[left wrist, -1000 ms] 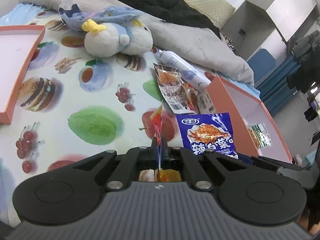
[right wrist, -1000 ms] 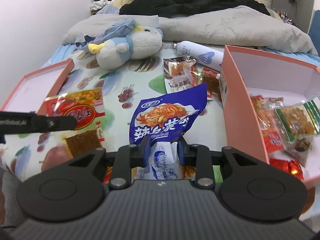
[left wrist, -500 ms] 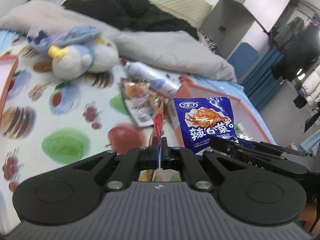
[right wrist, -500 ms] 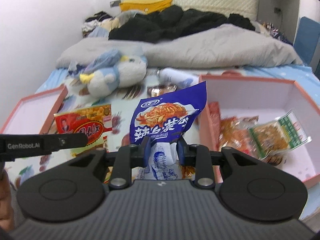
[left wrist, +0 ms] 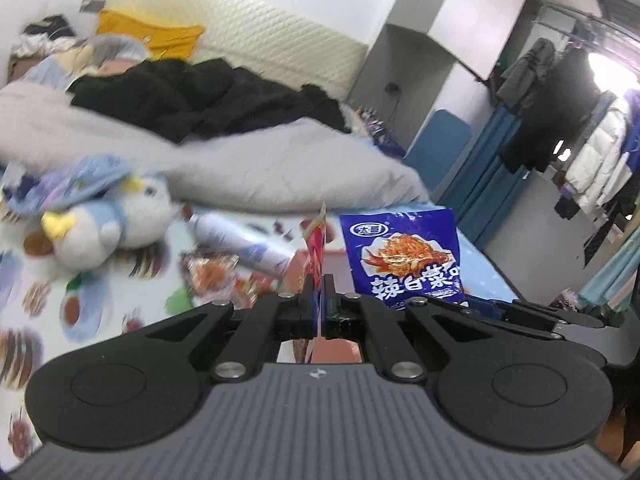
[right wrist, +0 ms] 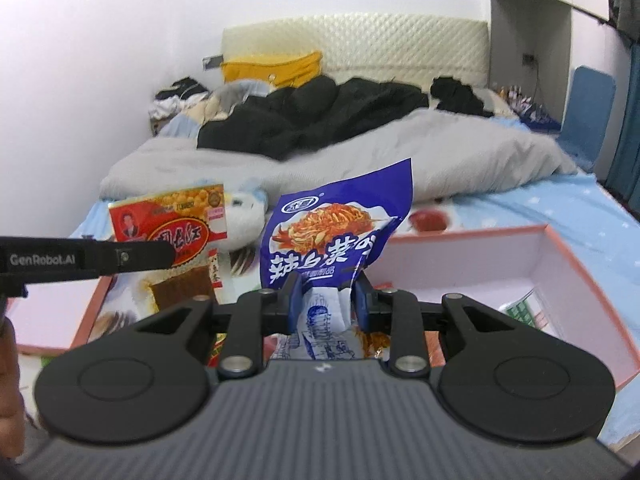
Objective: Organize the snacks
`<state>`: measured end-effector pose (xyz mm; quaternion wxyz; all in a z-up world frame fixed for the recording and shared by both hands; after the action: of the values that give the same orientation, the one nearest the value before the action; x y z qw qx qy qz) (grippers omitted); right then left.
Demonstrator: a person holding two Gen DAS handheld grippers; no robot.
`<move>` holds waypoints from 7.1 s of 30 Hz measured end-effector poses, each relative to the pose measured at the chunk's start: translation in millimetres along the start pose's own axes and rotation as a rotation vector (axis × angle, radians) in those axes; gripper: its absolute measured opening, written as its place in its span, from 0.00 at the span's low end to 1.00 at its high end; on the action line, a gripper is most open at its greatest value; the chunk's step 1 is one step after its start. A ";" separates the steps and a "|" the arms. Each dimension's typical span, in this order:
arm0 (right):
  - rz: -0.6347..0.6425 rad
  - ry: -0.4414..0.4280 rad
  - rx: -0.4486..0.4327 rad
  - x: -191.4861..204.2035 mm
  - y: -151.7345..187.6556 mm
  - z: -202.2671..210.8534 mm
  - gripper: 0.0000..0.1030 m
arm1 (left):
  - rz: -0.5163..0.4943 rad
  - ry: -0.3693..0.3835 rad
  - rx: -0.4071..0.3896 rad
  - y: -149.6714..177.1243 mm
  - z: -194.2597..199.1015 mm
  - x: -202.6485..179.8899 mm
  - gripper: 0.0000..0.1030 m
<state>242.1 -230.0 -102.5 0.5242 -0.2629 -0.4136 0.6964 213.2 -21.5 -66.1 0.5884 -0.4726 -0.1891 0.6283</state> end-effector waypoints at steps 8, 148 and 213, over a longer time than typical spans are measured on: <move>-0.001 0.049 -0.085 -24.3 -31.9 20.5 0.29 | -0.073 0.086 -0.034 -34.1 -6.8 -49.7 0.01; 0.180 0.066 0.058 84.8 121.8 -67.7 0.78 | 0.002 -0.222 0.188 83.0 -66.3 141.3 0.98; 0.274 -0.015 0.203 106.4 125.0 -199.3 0.11 | 0.749 0.367 0.135 105.3 -187.7 264.8 0.87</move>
<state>304.2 -82.9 -305.4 0.4450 -0.2574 -0.3056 0.8015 344.2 136.9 -338.4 0.3729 -0.5731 0.1454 0.7152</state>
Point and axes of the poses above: each gripper's, at about its wrist camera, not at the fingertips, and z roughly against the way its jaws point, x to its left, y to its underside, the point moved 2 cm from there along -z, roughly the way its jaws point, and after that the axes turned 1 degree about y, right-handed, at the moved point
